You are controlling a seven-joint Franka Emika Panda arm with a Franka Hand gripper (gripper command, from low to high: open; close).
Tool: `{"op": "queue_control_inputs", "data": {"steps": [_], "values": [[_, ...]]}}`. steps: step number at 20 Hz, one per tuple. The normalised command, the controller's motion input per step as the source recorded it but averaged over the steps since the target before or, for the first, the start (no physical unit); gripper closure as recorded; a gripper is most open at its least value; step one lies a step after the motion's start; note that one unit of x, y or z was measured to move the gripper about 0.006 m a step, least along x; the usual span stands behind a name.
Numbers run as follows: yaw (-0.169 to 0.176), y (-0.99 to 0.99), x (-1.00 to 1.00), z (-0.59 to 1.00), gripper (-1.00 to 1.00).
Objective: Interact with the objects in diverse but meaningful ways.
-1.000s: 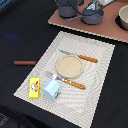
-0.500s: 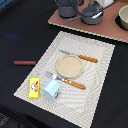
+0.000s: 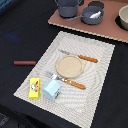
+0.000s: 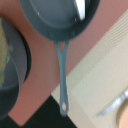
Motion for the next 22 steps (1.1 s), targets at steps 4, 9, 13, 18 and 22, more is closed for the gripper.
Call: {"op": "queue_control_inputs", "data": {"steps": [4, 9, 13, 18, 22], "values": [[0.000, -0.83, -0.40, -0.10, -1.00], [0.000, -0.86, -0.45, -0.25, -1.00], [0.000, -0.84, -0.51, -0.32, -1.00], [-0.018, -0.77, -0.54, -0.32, -1.00], [-0.033, -0.71, -0.63, -0.27, -1.00]]}}
